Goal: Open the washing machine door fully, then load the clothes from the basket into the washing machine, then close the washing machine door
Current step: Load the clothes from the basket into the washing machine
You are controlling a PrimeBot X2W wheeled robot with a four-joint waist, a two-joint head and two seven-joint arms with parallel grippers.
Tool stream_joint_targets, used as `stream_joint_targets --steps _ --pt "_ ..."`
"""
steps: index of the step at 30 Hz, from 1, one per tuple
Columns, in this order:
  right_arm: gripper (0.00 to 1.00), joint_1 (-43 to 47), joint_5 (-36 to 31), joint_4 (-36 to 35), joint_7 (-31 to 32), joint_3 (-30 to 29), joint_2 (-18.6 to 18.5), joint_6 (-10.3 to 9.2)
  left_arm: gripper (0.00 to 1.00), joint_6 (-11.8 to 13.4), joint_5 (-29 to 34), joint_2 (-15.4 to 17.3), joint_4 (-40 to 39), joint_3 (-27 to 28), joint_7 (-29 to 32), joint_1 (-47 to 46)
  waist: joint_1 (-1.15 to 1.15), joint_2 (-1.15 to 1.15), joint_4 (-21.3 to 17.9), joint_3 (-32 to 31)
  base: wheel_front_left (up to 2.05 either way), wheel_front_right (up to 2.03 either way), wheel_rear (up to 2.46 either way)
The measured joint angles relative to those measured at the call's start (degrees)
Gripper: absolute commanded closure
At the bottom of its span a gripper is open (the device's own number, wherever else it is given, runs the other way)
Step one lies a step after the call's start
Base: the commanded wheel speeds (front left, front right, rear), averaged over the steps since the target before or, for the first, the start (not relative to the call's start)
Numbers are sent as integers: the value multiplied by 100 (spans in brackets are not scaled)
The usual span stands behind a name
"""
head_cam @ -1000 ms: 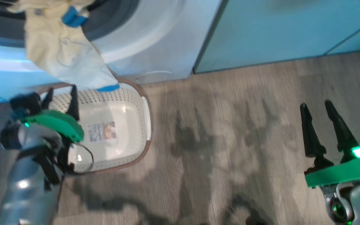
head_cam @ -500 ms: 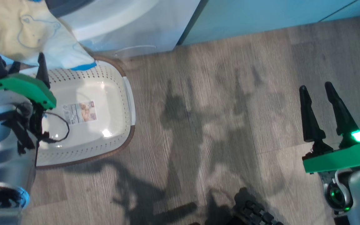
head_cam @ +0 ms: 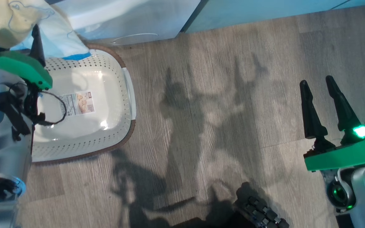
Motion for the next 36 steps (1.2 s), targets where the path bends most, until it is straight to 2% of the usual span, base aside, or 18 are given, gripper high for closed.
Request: stream_joint_targets --steps 1,2,3,5,6,16,25,30,36 --pt "0 -4 0 1 0 -1 0 0 17 -1 5 -5 -57 -2 0 2 0 0 6 -5 0 0 0" --pt "0 -7 0 4 0 -1 0 0 44 -12 5 -15 -119 -11 0 8 0 0 12 -13 0 0 0" --pt "0 -8 0 7 0 -1 0 0 65 -19 8 -30 -186 -22 0 17 0 0 19 -23 0 0 0" --pt "0 -15 0 14 0 -1 0 0 98 -38 49 -46 -297 -43 0 34 0 0 28 -49 0 0 0" --pt "0 -20 0 19 0 -1 0 0 100 -42 49 -56 -370 -53 -1 61 0 0 33 -65 0 0 0" --pt "0 -38 0 101 0 -3 0 0 100 -43 22 -176 -1114 -498 -10 590 0 0 88 -338 0 0 0" --pt "0 15 0 109 0 -23 0 0 100 -43 -69 9 -1746 -775 14 819 -1 0 151 -558 0 0 0" --pt "0 92 0 131 0 -34 0 0 100 -43 -55 186 -2264 -937 410 788 -1 0 203 -609 0 0 0" --pt "0 76 0 130 0 -38 3 0 100 -38 1 431 -3008 -1021 1278 337 0 0 225 -541 0 0 0"
